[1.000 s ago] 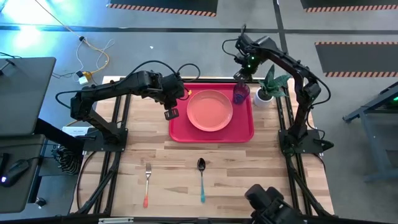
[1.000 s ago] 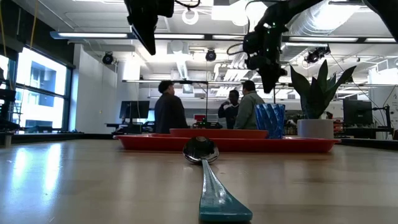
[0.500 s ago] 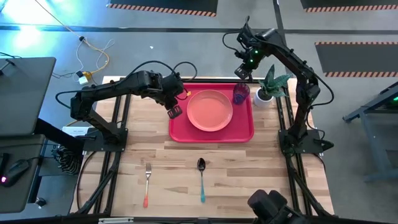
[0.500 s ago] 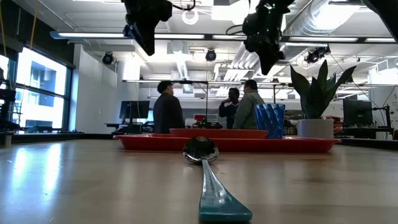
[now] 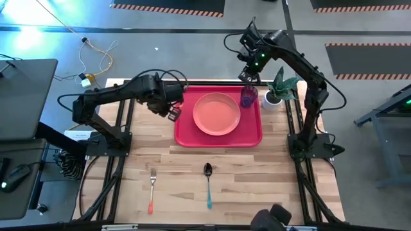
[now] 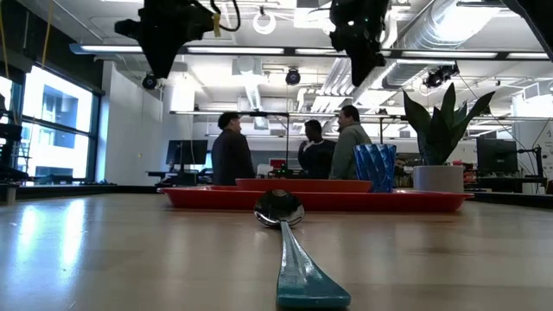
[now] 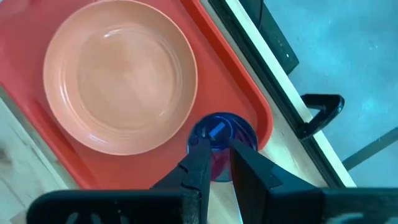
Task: Pick and place plate/cup/fork/spoon on tray
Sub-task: Put the orange fork to the left side of the orange plate on the tray
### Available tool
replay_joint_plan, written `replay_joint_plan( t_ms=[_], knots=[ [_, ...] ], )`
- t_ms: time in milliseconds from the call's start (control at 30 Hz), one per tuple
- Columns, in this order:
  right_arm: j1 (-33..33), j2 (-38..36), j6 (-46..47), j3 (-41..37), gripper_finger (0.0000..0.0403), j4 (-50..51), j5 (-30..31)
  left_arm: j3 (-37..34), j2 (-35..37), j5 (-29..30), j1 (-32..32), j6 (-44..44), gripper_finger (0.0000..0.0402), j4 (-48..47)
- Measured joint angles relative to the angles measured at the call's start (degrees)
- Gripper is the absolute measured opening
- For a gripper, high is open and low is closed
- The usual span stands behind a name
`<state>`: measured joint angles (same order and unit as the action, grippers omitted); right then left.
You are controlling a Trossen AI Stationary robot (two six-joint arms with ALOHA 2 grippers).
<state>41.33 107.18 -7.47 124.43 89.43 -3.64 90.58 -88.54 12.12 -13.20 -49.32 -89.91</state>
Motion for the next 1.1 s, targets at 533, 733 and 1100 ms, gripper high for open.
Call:
replay_joint_plan(
  t_ms=[533, 733, 1100],
  knots=[
    [-3.7, 0.0, 7.5, 0.5, 0.0053, 0.6, 0.0, -10.4, 2.3, -4.7, 12.8, -10.7, 0.0056, 0.5],
    [-6.1, 0.0, 10.6, 0.5, 0.0053, 0.6, 0.0, -10.4, 2.7, -4.7, 19.2, -15.4, 0.0056, 0.3],
    [-12.7, 0.0, 16.5, 0.5, 0.0053, 0.6, 0.0, -13.8, 5.5, -3.0, 32.2, -30.3, 0.0056, 1.6]
  ],
)
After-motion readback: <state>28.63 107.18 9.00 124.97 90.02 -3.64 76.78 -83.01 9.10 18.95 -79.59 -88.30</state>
